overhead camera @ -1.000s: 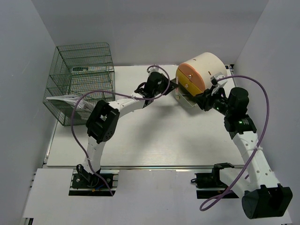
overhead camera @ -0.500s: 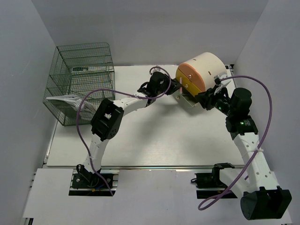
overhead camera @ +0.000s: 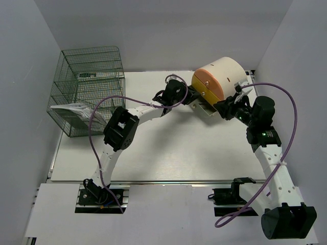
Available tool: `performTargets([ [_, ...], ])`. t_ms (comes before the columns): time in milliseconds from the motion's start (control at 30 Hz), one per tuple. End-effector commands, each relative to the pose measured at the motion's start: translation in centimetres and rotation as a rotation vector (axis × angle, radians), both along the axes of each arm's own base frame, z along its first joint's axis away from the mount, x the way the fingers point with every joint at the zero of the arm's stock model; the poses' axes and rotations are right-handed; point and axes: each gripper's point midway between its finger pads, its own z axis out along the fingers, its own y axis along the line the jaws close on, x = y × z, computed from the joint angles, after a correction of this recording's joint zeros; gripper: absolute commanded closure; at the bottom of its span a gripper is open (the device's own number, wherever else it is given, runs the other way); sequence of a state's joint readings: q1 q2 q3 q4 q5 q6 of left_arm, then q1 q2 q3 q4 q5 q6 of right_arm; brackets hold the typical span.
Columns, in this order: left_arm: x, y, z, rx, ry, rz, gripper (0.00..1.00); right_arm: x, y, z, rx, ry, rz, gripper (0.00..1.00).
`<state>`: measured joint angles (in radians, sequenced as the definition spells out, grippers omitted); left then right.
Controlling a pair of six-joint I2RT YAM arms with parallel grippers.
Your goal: Organize the desk
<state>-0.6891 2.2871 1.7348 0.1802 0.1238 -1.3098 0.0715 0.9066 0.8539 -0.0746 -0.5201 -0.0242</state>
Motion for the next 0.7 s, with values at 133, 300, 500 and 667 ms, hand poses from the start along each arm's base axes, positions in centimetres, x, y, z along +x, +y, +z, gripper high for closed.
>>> performTargets([
  [133,-1.1,1.1,10.2,-0.064,-0.269,-0.050,0.72,-2.3,2.0,0.1,-0.103,-0.128,0.244,0.55],
  [300,-4.5,5.5,12.3,0.073,-0.421,-0.118,1.00,-4.6,4.2,-2.7,-0.187,-0.171,0.487,0.89],
  [500,-11.2,15.2,10.1,0.493,-0.562,-0.193,0.57,-1.7,4.9,-6.4,-0.362,-0.085,0.432,1.00],
  [667,-15.9,22.7,7.3,0.801,-0.645,-0.226,0.21,2.1,5.7,-10.4,-0.577,0.000,0.248,1.00],
])
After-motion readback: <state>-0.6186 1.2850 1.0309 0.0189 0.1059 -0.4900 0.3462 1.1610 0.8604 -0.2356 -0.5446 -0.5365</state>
